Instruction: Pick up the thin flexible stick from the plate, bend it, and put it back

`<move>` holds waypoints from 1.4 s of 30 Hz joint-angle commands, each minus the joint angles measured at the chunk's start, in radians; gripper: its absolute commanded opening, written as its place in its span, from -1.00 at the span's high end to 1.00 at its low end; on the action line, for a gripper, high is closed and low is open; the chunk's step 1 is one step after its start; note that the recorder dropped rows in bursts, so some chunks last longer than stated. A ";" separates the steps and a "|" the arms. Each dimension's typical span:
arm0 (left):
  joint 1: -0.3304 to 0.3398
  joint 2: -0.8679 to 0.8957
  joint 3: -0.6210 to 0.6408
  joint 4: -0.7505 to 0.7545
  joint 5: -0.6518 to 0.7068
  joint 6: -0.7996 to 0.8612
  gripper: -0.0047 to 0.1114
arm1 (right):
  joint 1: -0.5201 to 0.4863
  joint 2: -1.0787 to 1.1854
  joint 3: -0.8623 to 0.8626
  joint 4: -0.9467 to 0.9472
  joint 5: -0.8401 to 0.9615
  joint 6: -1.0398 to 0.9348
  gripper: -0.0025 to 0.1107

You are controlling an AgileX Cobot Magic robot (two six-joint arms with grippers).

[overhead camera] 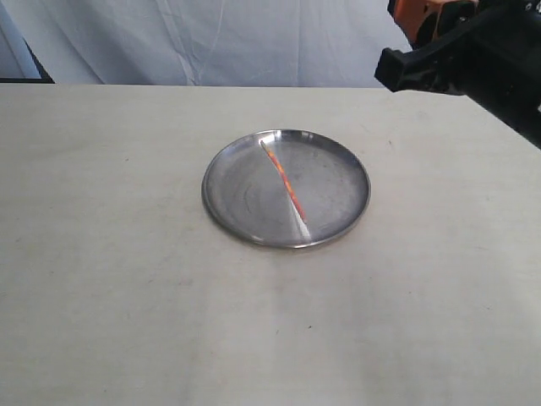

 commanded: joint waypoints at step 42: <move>0.000 -0.008 0.003 0.000 0.003 0.002 0.92 | -0.388 -1.131 0.579 0.191 0.726 0.097 0.97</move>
